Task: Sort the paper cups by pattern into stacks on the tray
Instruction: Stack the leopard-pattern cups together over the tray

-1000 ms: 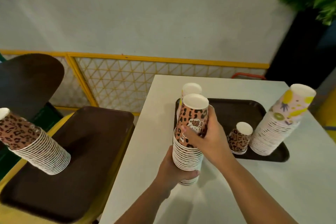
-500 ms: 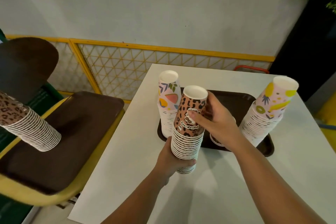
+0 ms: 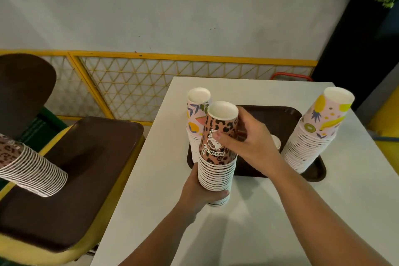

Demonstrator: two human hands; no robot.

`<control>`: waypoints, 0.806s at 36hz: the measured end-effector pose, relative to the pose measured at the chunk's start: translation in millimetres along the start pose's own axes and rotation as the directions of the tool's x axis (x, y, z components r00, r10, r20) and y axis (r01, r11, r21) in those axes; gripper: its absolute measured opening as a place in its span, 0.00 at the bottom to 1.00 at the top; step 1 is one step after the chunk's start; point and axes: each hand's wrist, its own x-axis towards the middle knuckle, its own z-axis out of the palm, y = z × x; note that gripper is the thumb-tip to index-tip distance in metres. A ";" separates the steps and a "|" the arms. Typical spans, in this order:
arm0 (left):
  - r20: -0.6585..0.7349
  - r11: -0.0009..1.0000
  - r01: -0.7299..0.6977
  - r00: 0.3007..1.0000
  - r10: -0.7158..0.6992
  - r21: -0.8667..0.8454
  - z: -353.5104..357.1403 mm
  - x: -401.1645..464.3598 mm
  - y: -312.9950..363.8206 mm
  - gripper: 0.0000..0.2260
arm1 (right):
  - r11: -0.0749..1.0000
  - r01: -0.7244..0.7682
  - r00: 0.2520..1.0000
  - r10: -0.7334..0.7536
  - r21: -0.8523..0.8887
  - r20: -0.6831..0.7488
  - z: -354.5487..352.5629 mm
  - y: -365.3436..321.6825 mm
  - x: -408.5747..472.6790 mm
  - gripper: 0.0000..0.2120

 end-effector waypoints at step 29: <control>-0.061 1.000 0.000 0.998 0.001 0.026 -14.7 -14.2 -6.9 0.40 | 0.862 0.117 0.853 0.167 0.493 -0.494 -39.6 -9.8 57.1 0.09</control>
